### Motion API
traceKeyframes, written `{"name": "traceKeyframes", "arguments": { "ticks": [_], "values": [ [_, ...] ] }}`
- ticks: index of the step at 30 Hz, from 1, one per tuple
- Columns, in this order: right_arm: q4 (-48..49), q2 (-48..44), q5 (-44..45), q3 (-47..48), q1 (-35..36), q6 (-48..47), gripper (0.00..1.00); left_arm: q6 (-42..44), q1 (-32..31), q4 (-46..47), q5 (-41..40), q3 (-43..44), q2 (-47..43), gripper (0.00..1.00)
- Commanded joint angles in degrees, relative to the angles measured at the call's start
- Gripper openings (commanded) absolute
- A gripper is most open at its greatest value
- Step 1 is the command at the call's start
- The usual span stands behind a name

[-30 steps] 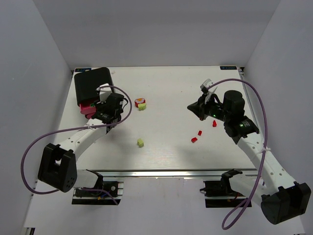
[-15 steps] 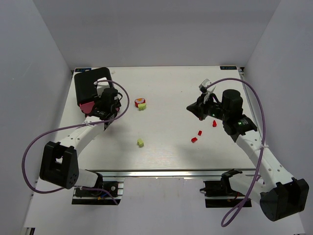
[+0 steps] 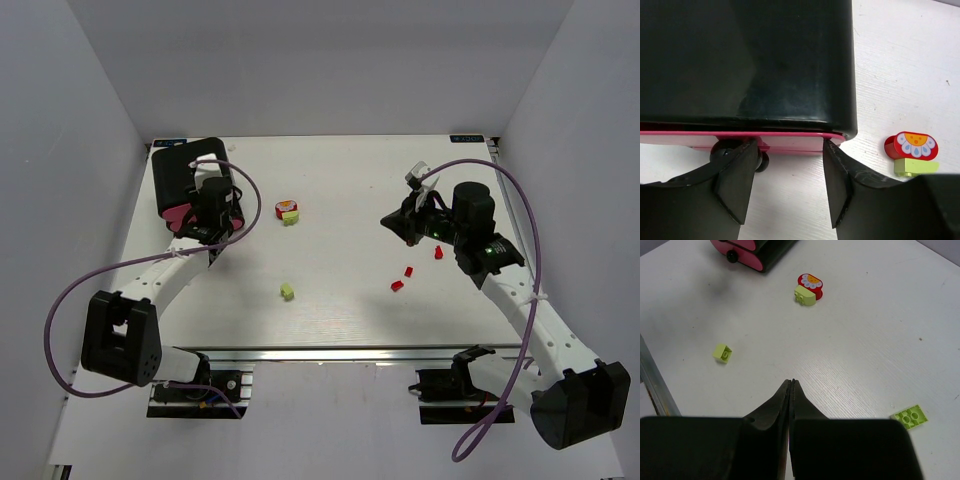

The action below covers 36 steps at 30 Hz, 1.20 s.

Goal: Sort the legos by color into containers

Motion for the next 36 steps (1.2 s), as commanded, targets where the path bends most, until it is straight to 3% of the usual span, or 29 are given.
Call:
{"name": "traceKeyframes", "arguments": {
  "ticks": [1, 5, 7, 13, 15, 19, 25, 32, 36],
  "values": [
    [1.25, 0.06, -1.27, -0.18, -0.15, -0.99, 0.0, 2.71, 1.4, 2.84, 1.99, 0.06, -2.78, 0.64],
    [1.25, 0.41, -1.54, -0.18, -0.15, -0.99, 0.0, 3.51, 2.53, 3.74, 5.33, -0.64, -4.36, 0.48],
    [1.16, 0.41, -1.54, -0.18, -0.24, -0.99, 0.0, 3.07, 2.54, 3.13, 8.05, -1.08, -6.02, 0.33],
    [1.16, 0.68, -2.06, -0.18, -0.06, -0.99, 0.0, 1.05, 2.54, 1.72, 16.13, -4.33, -12.71, 0.15],
    [1.07, 1.03, -2.15, -0.18, -0.15, -0.99, 0.0, -0.7, 2.54, -1.87, 15.71, -4.25, -14.29, 0.14],
    [0.98, 1.12, -2.42, 0.0, -0.15, -0.99, 0.0, -4.92, 2.54, -11.61, 10.89, -2.49, -13.51, 0.0],
    [0.98, 1.2, -2.33, -0.09, -0.33, -0.9, 0.0, -7.92, 4.47, -18.14, 9.11, 1.28, -5.17, 0.0],
    [0.98, 1.03, -2.24, -0.09, -0.59, -0.9, 0.0, -7.83, 6.76, -17.27, 9.55, 4.8, 0.9, 0.0],
    [0.89, 1.03, -2.33, -0.09, -0.5, -1.08, 0.0, -6.87, 8.51, -16.66, 8.5, 6.74, 3.89, 0.09]
  ]
}}
